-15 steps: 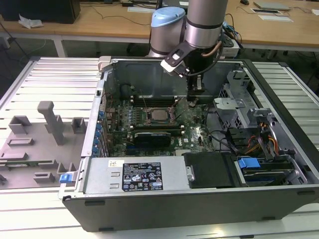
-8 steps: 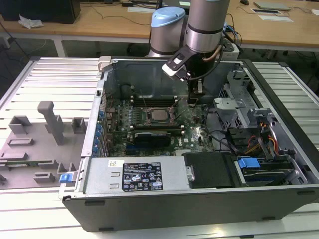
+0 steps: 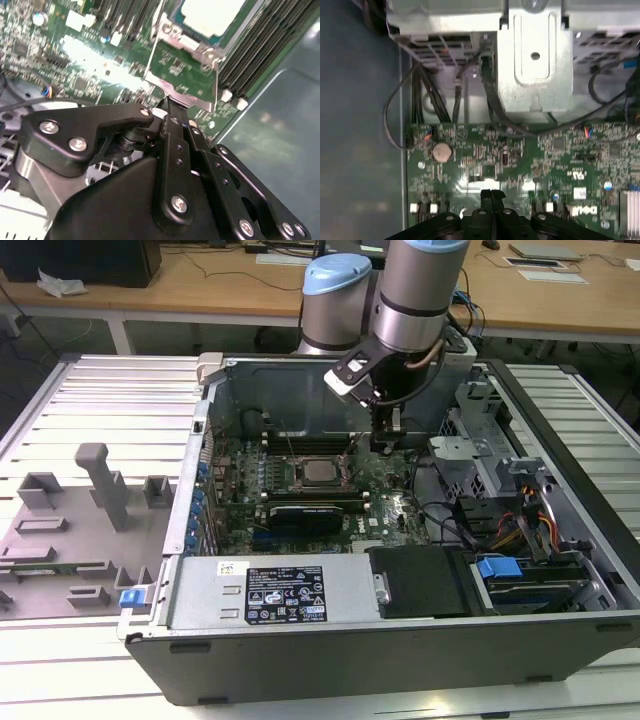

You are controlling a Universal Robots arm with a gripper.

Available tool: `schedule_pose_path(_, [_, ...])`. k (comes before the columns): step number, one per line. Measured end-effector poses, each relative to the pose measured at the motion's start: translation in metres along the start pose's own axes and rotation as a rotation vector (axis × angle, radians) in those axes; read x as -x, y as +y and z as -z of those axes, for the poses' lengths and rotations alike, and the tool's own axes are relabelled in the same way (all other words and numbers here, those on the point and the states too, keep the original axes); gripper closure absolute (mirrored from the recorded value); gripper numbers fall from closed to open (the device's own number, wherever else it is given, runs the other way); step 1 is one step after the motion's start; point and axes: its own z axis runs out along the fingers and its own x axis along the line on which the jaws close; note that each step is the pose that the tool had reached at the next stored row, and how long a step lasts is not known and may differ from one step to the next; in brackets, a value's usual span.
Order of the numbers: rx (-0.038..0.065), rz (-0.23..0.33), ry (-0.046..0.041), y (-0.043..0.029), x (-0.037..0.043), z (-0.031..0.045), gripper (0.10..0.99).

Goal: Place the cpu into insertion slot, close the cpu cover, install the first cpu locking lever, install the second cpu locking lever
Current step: 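Close the cpu cover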

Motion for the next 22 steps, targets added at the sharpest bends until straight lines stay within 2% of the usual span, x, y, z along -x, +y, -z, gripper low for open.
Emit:
schedule_pose_path(1, [-0.006, 0.0, 0.0006, 0.0001, 0.0, 0.0, 0.98])
schedule_pose_path(4, [-0.008, 0.0, 0.0003, -0.0004, -0.0002, 0.0001, 0.98])
schedule_pose_path(6, [-0.006, 0.0, 0.0003, -0.0031, -0.0011, -0.0001, 0.98])
schedule_pose_path(15, [0.018, 0.001, 0.0007, -0.0261, -0.0064, -0.0011, 0.98])
schedule_pose_path(18, [0.025, 0.001, 0.0003, -0.0376, -0.0085, -0.0016, 0.98])
schedule_pose_path(21, [0.027, 0.001, -0.0011, -0.0404, -0.009, -0.0017, 0.98])
schedule_pose_path(22, [0.031, 0.001, -0.0024, -0.0418, -0.0091, -0.0019, 0.98])
